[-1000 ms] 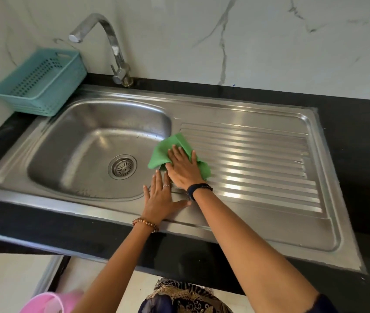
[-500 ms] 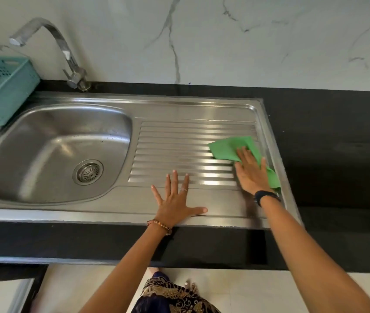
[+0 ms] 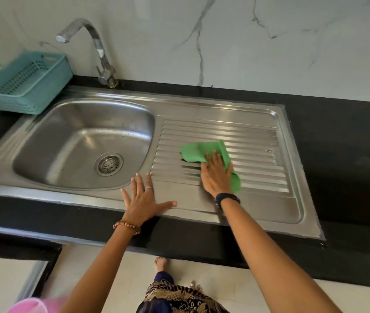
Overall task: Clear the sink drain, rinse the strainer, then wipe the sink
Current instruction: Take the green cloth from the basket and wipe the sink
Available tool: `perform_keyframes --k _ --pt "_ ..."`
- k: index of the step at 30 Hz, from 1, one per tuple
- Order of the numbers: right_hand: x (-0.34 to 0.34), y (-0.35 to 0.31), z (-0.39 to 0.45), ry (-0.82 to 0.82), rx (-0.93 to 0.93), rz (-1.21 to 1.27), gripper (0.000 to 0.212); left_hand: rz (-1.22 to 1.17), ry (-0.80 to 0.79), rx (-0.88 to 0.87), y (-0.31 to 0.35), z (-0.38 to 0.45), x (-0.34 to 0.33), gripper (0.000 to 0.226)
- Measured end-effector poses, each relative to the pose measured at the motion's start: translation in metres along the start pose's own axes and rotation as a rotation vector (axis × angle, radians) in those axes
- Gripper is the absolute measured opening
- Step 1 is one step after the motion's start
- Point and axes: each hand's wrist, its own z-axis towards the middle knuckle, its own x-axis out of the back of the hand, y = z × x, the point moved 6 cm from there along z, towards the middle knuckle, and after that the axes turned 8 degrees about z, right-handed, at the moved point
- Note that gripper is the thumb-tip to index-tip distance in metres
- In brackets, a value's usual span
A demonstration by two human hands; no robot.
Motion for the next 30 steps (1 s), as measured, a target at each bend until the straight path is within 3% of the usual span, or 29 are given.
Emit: perform_keyframes --k 7,14,18,23,27,30 --pt "-0.061 -0.099 0.022 -0.208 0.202 0.008 0.050 0.016 0.017 0.038 0.002 -0.002 -0.002 0.122" --pt "-0.068 -0.095 -0.004 -0.316 0.461 -0.116 0.047 0.025 0.035 0.034 0.002 -0.003 -0.002 0.116" --pt "-0.035 -0.036 -0.014 -0.198 0.381 -0.097 0.047 0.014 -0.035 -0.078 0.031 -0.008 -0.012 0.099" --pt "0.028 0.066 -0.025 -0.070 0.143 -0.061 0.047 0.034 -0.123 -0.426 0.122 -0.023 -0.028 0.074" --pt "0.078 0.133 -0.040 -0.012 -0.049 0.021 0.047 0.061 -0.181 -0.443 0.141 -0.025 -0.037 0.070" --pt "0.088 0.146 -0.050 0.011 -0.178 0.140 0.048 0.065 -0.181 -0.445 0.135 -0.024 -0.035 0.071"
